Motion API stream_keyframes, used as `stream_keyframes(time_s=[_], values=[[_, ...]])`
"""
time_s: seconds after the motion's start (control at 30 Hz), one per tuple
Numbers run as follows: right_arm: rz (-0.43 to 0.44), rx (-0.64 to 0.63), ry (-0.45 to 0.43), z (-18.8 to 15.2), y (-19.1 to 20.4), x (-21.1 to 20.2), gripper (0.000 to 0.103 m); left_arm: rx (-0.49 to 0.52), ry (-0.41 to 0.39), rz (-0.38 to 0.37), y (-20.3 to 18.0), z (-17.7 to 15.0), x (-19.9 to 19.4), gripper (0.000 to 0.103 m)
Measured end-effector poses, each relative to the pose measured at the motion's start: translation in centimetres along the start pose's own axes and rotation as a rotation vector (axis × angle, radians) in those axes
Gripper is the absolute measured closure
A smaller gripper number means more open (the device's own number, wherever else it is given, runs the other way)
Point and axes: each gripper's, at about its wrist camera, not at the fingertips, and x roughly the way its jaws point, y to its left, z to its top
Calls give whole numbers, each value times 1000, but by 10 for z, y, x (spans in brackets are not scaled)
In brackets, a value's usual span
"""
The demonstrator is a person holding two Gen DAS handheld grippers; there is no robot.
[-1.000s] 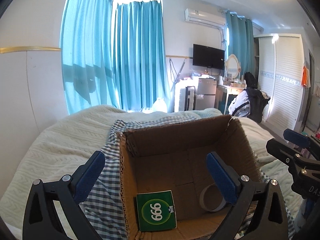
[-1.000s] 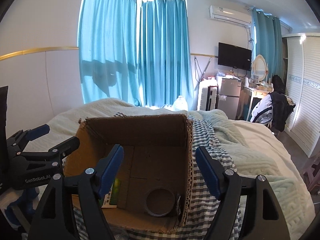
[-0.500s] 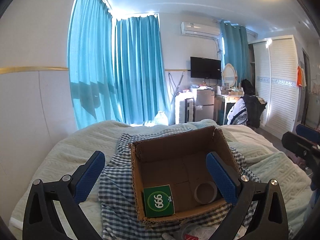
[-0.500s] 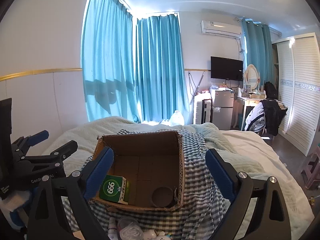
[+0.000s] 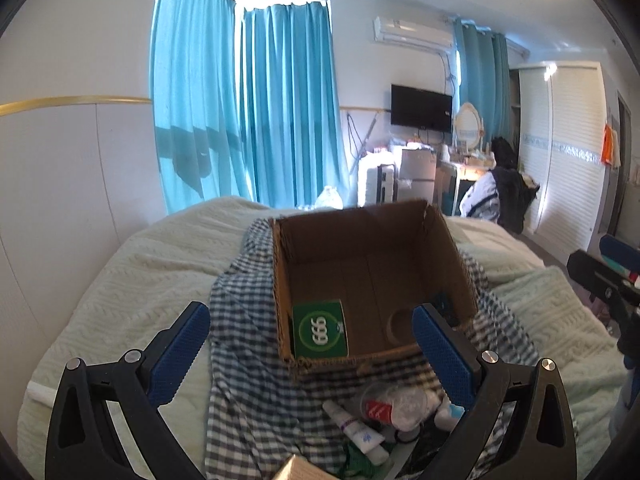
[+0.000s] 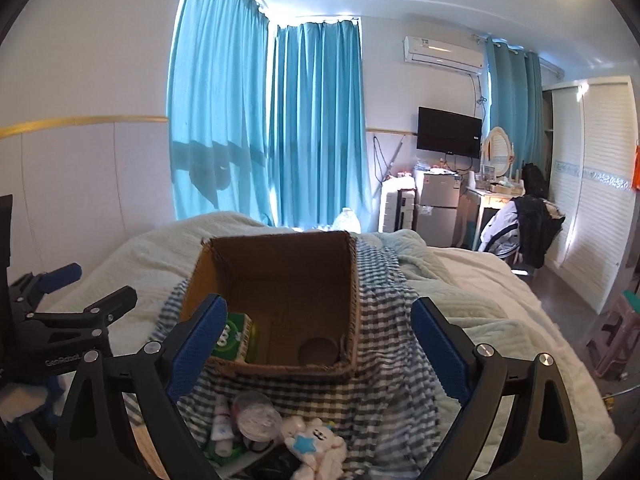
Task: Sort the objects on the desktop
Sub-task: 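Move the left gripper back toward the white toothpaste tube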
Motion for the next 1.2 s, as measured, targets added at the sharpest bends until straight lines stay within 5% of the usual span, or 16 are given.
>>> stream_keyframes(time_s=[0.6,0.77,1.2], values=[[9,27,228,-88,-13,46,27,-34,248,-37,-24,-83,68,1],[39,11,305,-108,-7,69,41,-113,357,-40,-14,-102,96,17],[92,25,432,-145,2,115,41,-135,516,-9,-18,-131,149,19]])
